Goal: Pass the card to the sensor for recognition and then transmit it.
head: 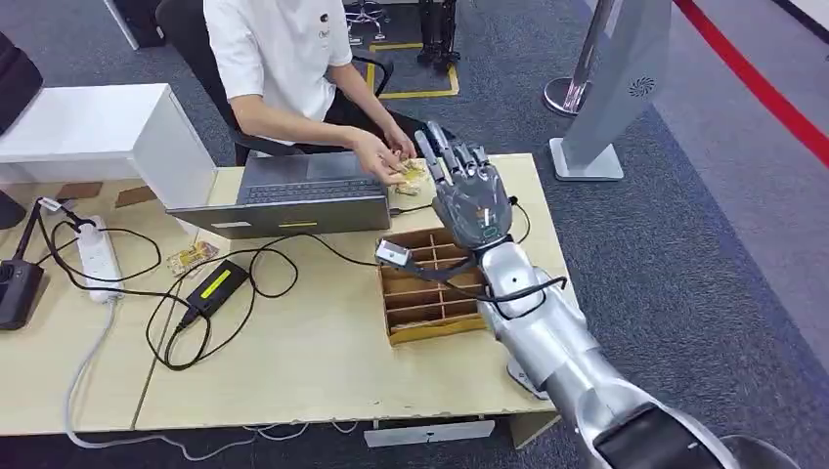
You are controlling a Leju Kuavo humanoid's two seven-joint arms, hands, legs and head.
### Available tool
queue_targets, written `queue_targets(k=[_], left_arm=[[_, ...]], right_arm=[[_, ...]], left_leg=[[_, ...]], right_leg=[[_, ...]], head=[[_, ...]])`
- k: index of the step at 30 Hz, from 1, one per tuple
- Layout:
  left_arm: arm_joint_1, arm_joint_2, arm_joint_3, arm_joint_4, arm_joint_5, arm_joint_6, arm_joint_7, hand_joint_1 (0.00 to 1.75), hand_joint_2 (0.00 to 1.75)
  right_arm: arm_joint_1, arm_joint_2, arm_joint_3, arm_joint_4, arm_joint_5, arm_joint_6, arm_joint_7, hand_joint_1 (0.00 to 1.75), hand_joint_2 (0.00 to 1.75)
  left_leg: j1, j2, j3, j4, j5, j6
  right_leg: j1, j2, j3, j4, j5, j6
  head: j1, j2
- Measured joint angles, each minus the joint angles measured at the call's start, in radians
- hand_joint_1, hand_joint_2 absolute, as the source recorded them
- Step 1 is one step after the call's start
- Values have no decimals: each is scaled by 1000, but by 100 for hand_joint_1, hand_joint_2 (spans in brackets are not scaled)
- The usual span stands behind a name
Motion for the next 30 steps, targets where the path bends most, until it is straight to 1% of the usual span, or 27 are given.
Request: queue_targets(k=[2,6,11,16,22,30], left_arm=[[1,0,0,0,6,3,0,0,175],[3,0,0,0,28,15,-3,0,175],[11,0,1,0,55,27,-15,0,175],[15,0,8,0,81,35,-27,0,175],[27,2,18,0,106,45,-45,0,175],[42,4,46,0,140,45,-65,0,175]], right_arm=[[24,-6,2,-34,-26,2,-8,0,175],[100,-36,4,-158,-108,4,-37,0,175],[218,-85,6,-334,-122,6,-55,0,175],[351,-128,8,-480,-138,1,-74,0,175],[517,-176,9,-605,-162,-11,-112,0,175],[696,-210,24,-702,-137,-23,-150,0,175]], left_leg=[[0,0,0,0,0,0],[0,0,-1,0,0,0],[0,0,-1,0,-1,0],[0,0,-1,0,-2,0],[0,0,-1,0,-2,0],[0,0,-1,0,-4,0]], right_leg=[[0,0,0,0,0,0],[0,0,0,0,0,0],[0,0,-1,0,-1,0],[0,0,-1,0,-1,0],[0,0,-1,0,-2,-1],[0,0,0,0,-4,0]], head=[[0,0],[0,0],[0,0],[0,0],[0,0],[0,0]])
